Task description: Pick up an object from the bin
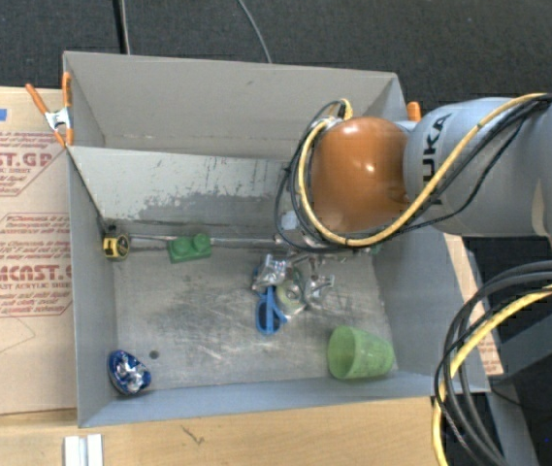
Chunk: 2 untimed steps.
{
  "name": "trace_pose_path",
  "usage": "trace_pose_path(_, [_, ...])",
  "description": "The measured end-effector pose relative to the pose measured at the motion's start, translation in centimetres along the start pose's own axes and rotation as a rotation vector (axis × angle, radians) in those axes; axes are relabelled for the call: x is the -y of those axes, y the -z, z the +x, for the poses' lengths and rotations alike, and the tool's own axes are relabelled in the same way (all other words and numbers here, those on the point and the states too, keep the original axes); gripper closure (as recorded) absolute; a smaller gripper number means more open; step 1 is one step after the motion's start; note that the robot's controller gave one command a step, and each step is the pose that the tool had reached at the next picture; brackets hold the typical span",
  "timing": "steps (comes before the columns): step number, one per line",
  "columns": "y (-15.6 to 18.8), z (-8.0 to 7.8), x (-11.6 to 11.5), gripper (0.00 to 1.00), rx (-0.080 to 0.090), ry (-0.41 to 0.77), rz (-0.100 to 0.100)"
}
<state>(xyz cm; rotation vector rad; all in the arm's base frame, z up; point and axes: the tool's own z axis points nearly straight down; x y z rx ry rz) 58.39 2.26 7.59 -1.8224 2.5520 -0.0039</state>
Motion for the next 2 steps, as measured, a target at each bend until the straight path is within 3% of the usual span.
trace_pose_path(1, [11.4, -0.5, -1.9, 1.0, 0.002, 0.018, 0.002])
trace_pose_path(2, [19.7, -0.1, -3.0, 1.0, 0.002, 0.394, -0.003])
